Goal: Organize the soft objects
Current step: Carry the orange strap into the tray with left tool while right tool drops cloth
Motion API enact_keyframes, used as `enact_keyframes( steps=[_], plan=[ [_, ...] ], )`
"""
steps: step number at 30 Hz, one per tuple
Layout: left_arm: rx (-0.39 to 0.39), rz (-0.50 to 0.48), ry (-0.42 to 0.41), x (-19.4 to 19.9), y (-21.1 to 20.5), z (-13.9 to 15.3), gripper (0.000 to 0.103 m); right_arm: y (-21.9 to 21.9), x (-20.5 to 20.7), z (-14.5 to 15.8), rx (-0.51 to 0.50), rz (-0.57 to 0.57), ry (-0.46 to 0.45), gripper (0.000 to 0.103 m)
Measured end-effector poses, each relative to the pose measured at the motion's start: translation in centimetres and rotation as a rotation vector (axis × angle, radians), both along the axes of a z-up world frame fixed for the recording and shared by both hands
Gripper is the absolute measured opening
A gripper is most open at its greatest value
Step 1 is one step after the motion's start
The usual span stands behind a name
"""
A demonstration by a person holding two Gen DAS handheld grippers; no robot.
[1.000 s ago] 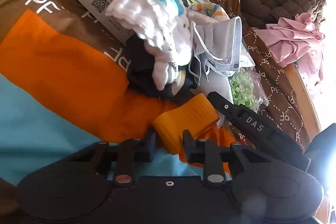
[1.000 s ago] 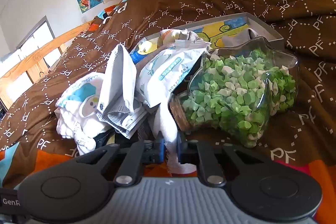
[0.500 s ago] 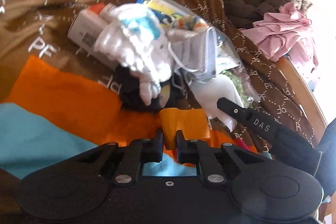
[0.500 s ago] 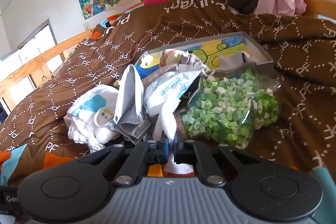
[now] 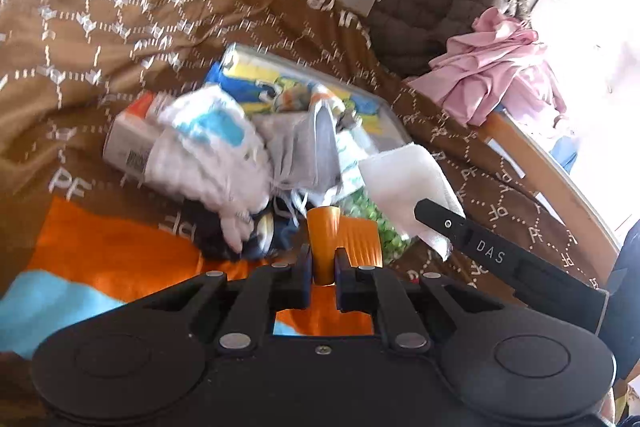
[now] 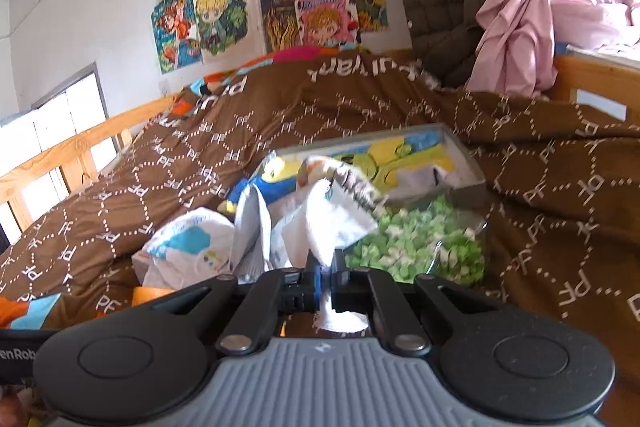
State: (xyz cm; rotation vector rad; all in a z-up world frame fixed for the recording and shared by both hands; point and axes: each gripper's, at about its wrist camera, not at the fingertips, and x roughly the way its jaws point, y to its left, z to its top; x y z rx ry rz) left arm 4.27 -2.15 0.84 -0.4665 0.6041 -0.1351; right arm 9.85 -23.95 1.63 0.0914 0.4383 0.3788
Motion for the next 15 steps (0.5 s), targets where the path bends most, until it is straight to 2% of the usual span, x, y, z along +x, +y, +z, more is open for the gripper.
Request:
enact_keyframes(
  steps=[15],
  plan=[
    [0.033,-0.039,-0.132,1.3,-0.5,4.0,0.01,-1.7,-0.3,1.6,0.071,-0.065,-0.128,0.005]
  ],
)
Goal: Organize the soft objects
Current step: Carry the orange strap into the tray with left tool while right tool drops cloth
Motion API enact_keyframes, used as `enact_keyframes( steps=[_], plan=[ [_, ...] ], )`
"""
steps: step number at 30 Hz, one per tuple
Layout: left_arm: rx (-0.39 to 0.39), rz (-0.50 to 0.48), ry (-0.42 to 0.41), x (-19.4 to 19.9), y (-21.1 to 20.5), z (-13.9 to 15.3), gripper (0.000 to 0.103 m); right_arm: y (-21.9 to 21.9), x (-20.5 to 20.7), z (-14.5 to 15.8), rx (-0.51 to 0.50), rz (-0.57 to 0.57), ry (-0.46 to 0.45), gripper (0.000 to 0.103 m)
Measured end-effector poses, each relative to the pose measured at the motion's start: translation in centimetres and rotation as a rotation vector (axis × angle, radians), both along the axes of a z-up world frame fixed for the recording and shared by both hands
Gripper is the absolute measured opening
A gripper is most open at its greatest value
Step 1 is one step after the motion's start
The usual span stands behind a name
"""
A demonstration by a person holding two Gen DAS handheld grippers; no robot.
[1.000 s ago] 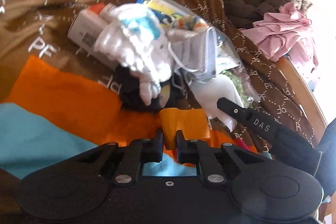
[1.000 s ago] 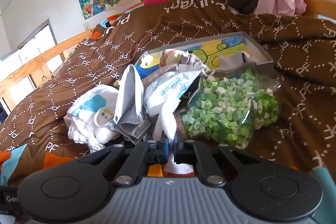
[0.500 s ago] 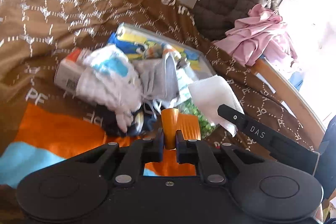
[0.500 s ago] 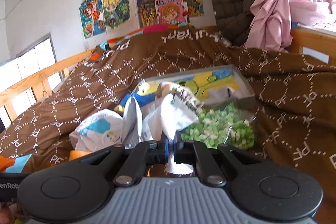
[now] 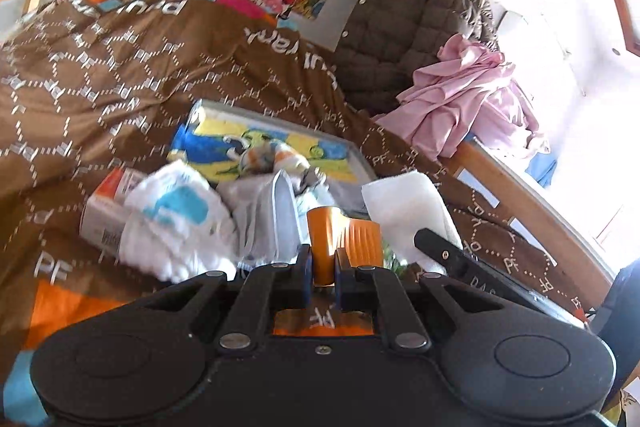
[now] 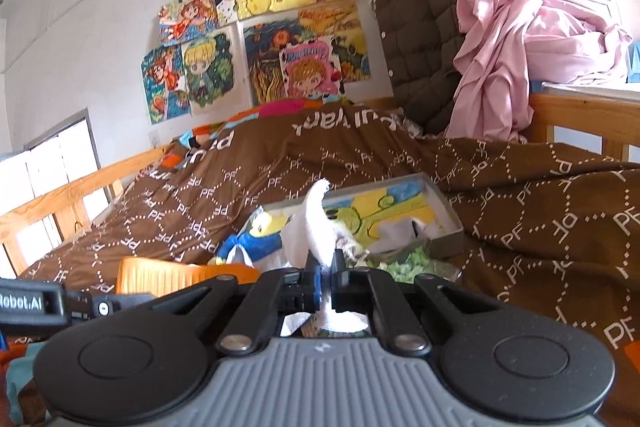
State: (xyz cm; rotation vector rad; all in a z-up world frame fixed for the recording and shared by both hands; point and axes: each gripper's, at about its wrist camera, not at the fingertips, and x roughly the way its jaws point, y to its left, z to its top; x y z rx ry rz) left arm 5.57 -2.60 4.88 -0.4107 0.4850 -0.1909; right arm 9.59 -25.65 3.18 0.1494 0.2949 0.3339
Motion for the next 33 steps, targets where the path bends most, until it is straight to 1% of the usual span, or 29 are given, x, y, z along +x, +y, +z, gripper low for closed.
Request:
enact_keyframes(
  steps=[5,9,11,15,17,21,23,26,29,31,33],
  plan=[
    [0.019,-0.009,-0.04,1.7,-0.1,1.2,0.01,-0.2,0.5,0.5,0.01,-0.005,-0.055,0.005],
    [0.012,-0.01,-0.066,3.9,-0.1,2.0,0.01,-0.2,1.8,0.4,0.003,-0.018,-0.065,0.005],
    [0.01,-0.014,-0.076,5.4,-0.1,2.4,0.01,-0.3,2.3,0.4,-0.009,-0.023,-0.084,0.005],
    [0.036,-0.042,-0.104,8.8,-0.5,2.9,0.01,-0.3,4.2,0.2,-0.043,-0.027,-0.111,0.005],
    [0.044,-0.053,-0.111,10.6,-0.9,2.9,0.011,-0.6,5.8,0.1,-0.043,-0.029,-0.109,0.005],
    [0.057,-0.065,-0.132,14.3,-1.7,2.3,0.011,-1.4,9.0,-0.9,-0.038,-0.031,-0.066,0.005],
    [0.056,-0.059,-0.125,16.3,-2.1,1.8,0.011,-1.7,10.2,-1.4,-0.021,-0.028,-0.054,0.005],
    [0.052,-0.042,-0.115,18.9,-2.6,1.0,0.011,-1.7,12.5,-2.2,-0.036,-0.02,-0.051,0.005],
    [0.071,-0.033,-0.111,21.1,-3.1,0.1,0.011,-1.7,14.7,-2.6,-0.019,-0.013,-0.049,0.005],
    [0.079,-0.03,-0.103,22.3,-3.2,-0.4,0.011,-2.0,16.2,-2.9,0.002,-0.017,-0.032,0.005],
    [0.085,-0.028,-0.089,23.4,-3.3,-1.0,0.011,-2.8,17.5,-3.4,0.05,-0.029,0.01,0.005]
  ],
)
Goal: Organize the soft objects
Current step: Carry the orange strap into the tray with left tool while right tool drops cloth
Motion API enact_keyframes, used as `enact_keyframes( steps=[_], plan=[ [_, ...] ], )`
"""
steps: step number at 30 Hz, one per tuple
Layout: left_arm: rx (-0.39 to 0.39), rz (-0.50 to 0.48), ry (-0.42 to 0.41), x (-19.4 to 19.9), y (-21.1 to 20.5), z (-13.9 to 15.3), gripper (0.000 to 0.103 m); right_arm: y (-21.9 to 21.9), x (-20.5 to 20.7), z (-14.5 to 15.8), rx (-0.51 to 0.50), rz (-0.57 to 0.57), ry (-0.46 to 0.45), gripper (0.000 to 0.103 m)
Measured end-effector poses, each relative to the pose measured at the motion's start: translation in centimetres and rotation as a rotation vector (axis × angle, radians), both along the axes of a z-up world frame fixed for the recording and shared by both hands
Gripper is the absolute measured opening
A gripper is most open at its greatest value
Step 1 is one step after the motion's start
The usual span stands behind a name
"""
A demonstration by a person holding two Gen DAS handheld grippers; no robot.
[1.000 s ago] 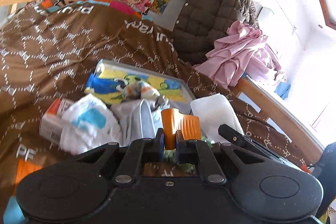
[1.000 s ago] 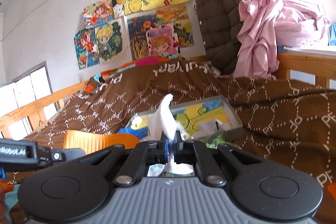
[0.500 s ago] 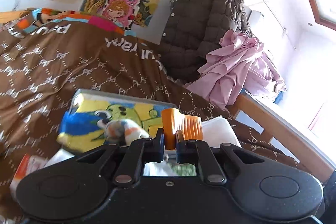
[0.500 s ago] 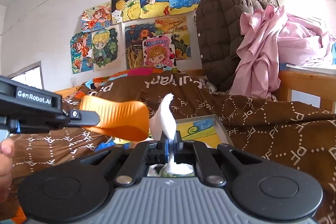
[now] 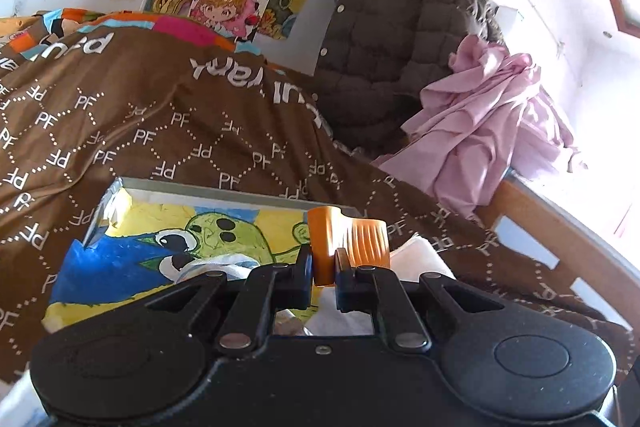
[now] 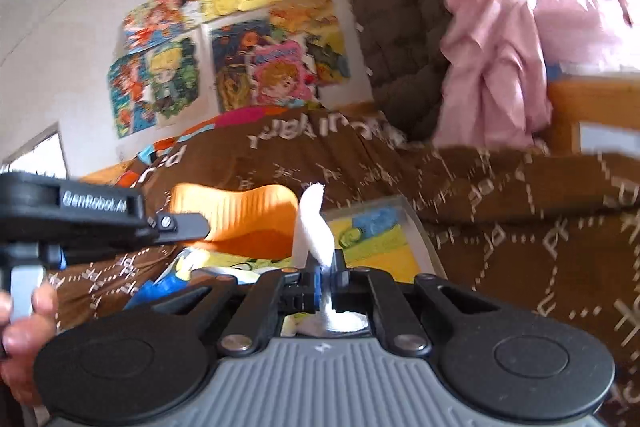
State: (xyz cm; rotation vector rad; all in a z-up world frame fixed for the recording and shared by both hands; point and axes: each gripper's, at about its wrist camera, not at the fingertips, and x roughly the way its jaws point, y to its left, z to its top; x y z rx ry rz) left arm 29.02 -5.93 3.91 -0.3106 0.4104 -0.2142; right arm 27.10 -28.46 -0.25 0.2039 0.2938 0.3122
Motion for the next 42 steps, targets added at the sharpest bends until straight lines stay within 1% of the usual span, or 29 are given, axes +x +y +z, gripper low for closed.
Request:
enact_keyframes(
  steps=[3,6,9,15,21,23,27,30,32,34,36,38,42],
  plan=[
    [-0.002,0.006,0.032,1.5,-0.1,-1.0,0.011,-1.1,1.5,-0.9,0.051,-0.014,0.057,0.005],
    [-0.016,0.015,0.066,2.6,-0.1,-2.1,0.011,-1.9,2.6,-1.7,0.078,-0.026,0.083,0.005],
    [-0.008,0.022,0.096,3.3,-0.4,-3.0,0.011,-2.5,3.4,-2.3,0.106,-0.021,0.101,0.005],
    [0.023,0.029,0.146,4.0,-0.8,-4.2,0.011,-2.5,3.8,-2.9,0.104,-0.031,0.115,0.006],
    [0.015,0.032,0.172,4.2,-0.6,-4.5,0.013,-2.5,4.5,-3.0,0.095,-0.045,0.108,0.007],
    [0.025,0.029,0.173,4.3,-0.7,-4.5,0.014,-2.6,4.7,-3.1,0.094,-0.051,0.112,0.011],
    [0.031,0.039,0.18,4.3,-0.7,-4.6,0.018,-3.0,5.0,-2.9,0.098,-0.066,0.12,0.015],
    [0.034,0.048,0.183,4.3,-0.8,-4.5,0.021,-3.1,5.0,-2.8,0.091,-0.078,0.128,0.025],
    [0.039,0.054,0.186,4.3,-0.7,-4.5,0.023,-3.0,5.1,-2.7,0.083,-0.085,0.13,0.037],
    [0.046,0.065,0.189,4.1,-0.8,-4.4,0.025,-2.9,5.0,-2.4,0.063,-0.094,0.127,0.044],
    [0.058,0.074,0.192,3.8,-0.8,-4.1,0.031,-2.8,4.9,-2.1,0.048,-0.096,0.123,0.048],
    [0.07,0.076,0.186,3.5,-0.9,-3.8,0.038,-3.0,4.6,-1.7,0.037,-0.101,0.118,0.053],
    [0.088,0.085,0.166,2.4,-1.0,-2.8,0.046,-3.3,3.9,-0.5,0.014,-0.104,0.104,0.063]
  ],
)
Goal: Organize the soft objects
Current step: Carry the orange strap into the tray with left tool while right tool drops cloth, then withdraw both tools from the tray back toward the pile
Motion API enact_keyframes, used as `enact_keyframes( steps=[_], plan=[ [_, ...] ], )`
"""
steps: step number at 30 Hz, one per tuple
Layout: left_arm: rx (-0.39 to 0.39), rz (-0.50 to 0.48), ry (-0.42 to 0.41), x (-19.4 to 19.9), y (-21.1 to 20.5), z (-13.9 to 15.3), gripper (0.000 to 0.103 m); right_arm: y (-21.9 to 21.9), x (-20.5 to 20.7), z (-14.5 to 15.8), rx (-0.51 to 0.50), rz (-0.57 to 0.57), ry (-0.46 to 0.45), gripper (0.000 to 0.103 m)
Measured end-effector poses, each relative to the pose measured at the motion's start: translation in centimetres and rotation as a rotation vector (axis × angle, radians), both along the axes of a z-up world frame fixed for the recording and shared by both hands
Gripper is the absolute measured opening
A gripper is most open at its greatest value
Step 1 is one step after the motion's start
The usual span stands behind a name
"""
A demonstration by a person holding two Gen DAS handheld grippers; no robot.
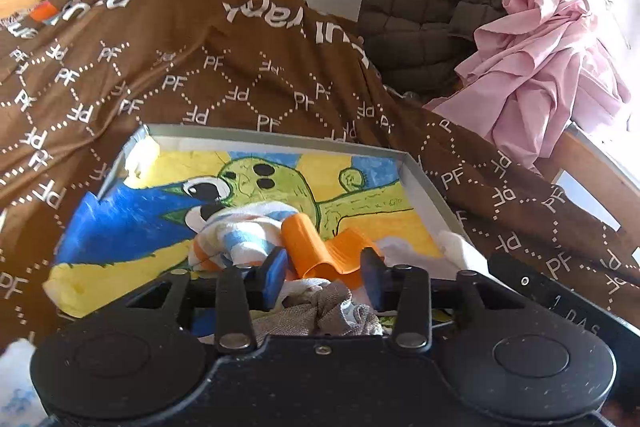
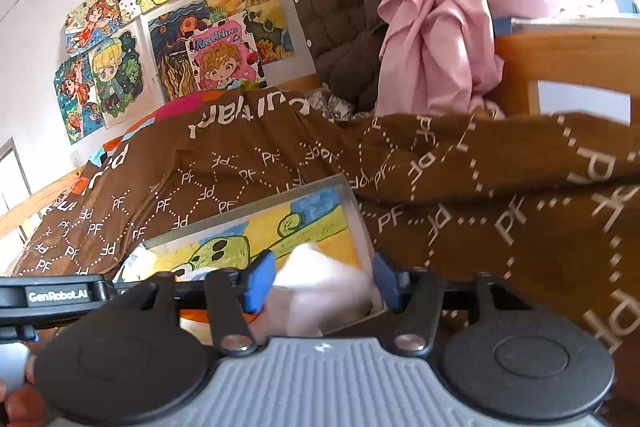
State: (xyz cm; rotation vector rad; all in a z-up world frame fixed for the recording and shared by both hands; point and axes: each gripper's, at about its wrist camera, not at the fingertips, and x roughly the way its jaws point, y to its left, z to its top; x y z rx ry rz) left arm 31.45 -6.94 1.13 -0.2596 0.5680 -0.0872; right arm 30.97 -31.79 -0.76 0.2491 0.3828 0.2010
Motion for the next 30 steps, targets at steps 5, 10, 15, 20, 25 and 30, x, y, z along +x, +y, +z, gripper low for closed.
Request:
enact_keyframes(
  steps=[5,10,15,20,25,30],
  plan=[
    [0.016,0.004,-0.041,-2.0,-0.2,1.6,0.061,-0.5,-1.3,1.6,-0.001,-0.005,-0.013,0.073],
    [0.022,0.005,-0.077,-4.6,-0.3,3.3,0.07,-1.1,-3.6,3.8,-0.005,-0.017,-0.042,0.084],
    [0.026,0.02,-0.121,-8.0,0.2,5.0,0.082,-1.4,-6.9,5.9,-0.004,-0.022,-0.07,0.088],
    [0.035,0.032,-0.155,-11.4,0.9,6.9,0.096,-0.4,-10.4,7.4,-0.035,-0.005,-0.086,0.096],
    [0.043,0.033,-0.202,-15.1,1.8,8.2,0.102,1.5,-13.9,8.6,-0.082,-0.008,-0.106,0.102],
    [0.07,0.045,-0.221,-18.2,3.0,8.5,0.102,2.9,-16.9,8.6,-0.103,-0.011,-0.096,0.103]
  ],
)
